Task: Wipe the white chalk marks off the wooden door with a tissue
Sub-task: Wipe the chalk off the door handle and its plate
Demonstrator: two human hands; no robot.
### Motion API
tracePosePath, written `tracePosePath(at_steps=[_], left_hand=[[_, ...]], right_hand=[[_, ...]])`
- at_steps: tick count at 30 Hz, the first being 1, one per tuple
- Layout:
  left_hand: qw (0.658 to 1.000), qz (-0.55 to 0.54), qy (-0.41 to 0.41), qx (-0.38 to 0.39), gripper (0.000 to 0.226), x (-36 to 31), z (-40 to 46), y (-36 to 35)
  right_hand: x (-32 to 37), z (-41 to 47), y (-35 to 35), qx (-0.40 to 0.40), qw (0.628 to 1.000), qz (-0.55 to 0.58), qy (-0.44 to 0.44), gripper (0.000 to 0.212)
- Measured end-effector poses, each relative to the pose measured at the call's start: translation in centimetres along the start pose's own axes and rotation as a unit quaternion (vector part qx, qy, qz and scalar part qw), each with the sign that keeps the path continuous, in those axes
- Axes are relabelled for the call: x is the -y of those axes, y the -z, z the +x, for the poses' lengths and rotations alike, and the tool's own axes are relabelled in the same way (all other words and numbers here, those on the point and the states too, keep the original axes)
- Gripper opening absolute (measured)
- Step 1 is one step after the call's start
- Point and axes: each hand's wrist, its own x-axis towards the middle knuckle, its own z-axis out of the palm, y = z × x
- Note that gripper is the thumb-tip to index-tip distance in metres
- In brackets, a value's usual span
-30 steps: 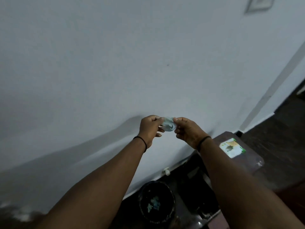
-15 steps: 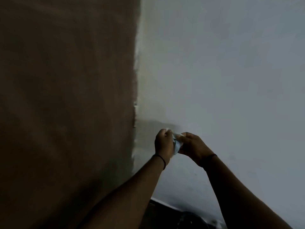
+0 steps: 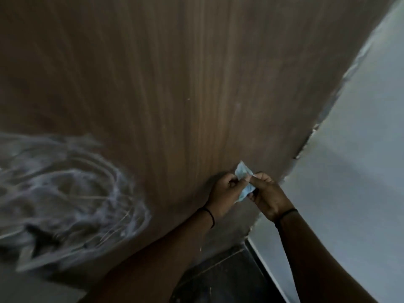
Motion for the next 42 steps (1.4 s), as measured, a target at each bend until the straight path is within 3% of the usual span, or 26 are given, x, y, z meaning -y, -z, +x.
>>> tracePosePath(at_steps=[5, 10, 17, 20, 23, 25, 31, 36, 39, 42], left_hand=[[0.998, 0.035, -0.003, -0.052, 0.021, -1.1, -4.9, 5.4], [0.994, -0.002, -0.003, -0.105, 0.007, -2.4, -9.9, 10.6], [0.979, -0.007, -0.042, -0.198, 0.021, -1.2, -16.5, 17.3], [0.968, 0.039, -0.087, -0.234, 0.020, -1.0, -18.4, 19.5], [0.960, 0.047, -0.128, -0.246, 0.013, -1.4, -20.0, 21.6], [0.956, 0.051, -0.140, -0.253, 0.010, -1.8, -20.7, 22.6], [0.934, 0.081, -0.190, -0.290, 0.010, -3.8, -22.2, 25.7], [0.911, 0.120, -0.254, -0.303, 0.012, -5.1, -22.6, 27.9], [0.873, 0.183, -0.250, -0.377, 0.007, -4.2, -23.3, 28.9], [0.818, 0.221, -0.208, -0.488, 0.013, -1.8, -25.0, 30.1]], right_hand=[[-1.5, -1.2, -4.3, 0.089, 0.995, -0.016, -0.027, 0.014], [-2.0, -2.2, -9.6, 0.204, 0.976, -0.053, -0.055, 0.007], [-4.5, -4.4, -18.2, 0.294, 0.949, -0.083, -0.072, 0.018], [-5.8, -5.8, -21.1, 0.300, 0.944, -0.120, -0.069, 0.030], [-7.0, -7.3, -23.5, 0.297, 0.945, -0.127, -0.058, 0.023], [-7.2, -8.2, -24.8, 0.297, 0.947, -0.116, -0.033, 0.016], [-6.1, -10.3, -28.5, 0.286, 0.947, -0.128, 0.075, 0.026], [-6.4, -11.4, -31.0, 0.291, 0.938, -0.151, 0.113, 0.030], [-8.1, -11.6, -32.1, 0.306, 0.936, -0.137, 0.105, 0.025], [-10.5, -11.5, -33.2, 0.252, 0.930, -0.189, 0.192, 0.024]])
